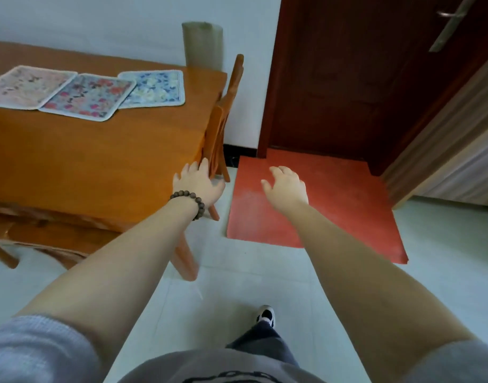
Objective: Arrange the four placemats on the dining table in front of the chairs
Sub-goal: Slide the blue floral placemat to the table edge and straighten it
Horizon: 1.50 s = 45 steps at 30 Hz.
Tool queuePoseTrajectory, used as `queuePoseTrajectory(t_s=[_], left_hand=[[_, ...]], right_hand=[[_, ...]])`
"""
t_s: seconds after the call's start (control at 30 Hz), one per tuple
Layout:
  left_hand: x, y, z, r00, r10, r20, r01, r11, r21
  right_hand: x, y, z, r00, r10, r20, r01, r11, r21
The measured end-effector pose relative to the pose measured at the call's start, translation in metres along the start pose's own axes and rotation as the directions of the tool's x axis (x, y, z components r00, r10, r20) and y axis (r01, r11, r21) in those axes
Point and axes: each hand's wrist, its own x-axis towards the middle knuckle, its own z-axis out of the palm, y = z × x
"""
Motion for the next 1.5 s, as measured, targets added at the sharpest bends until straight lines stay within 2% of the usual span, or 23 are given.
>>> queuePoseTrajectory(t_s=[0.17,0.37,0.63,0.87,1.0,1.23,1.37,1.5], left_hand=[[0.078,0.037,-0.016,0.992,-0.101,-0.074,0.101,0.995,-0.004],[0.154,0.05,-0.031,0.972,-0.194,-0.132,0.19,0.981,-0.045],[0.259,0.032,-0.043,0.923,-0.341,-0.176,0.337,0.94,-0.056],[0.372,-0.006,-0.046,0.869,-0.454,-0.195,0.445,0.891,-0.09],[0.434,-0.034,-0.062,0.819,-0.546,-0.173,0.536,0.838,-0.106],[0.496,-0.07,-0.073,0.713,-0.684,-0.155,0.673,0.729,-0.125],[0.514,-0.09,-0.067,0.613,-0.776,-0.147,0.761,0.631,-0.155],[0.529,-0.105,-0.054,0.478,-0.869,-0.127,0.848,0.495,-0.191]], right_hand=[[0.094,0.019,-0.025,0.996,-0.092,0.006,0.092,0.996,0.003],[0.187,0.006,-0.035,0.974,-0.227,0.022,0.227,0.974,-0.002],[0.332,-0.041,-0.035,0.915,-0.401,0.036,0.402,0.916,-0.009],[0.473,-0.108,-0.008,0.822,-0.564,0.075,0.567,0.823,-0.022],[0.544,-0.149,0.006,0.762,-0.626,0.166,0.642,0.765,-0.057],[0.629,-0.196,0.029,0.659,-0.717,0.225,0.74,0.672,-0.025],[0.667,-0.224,0.05,0.568,-0.771,0.287,0.806,0.592,-0.003],[0.706,-0.253,0.075,0.451,-0.822,0.347,0.87,0.492,0.036]])
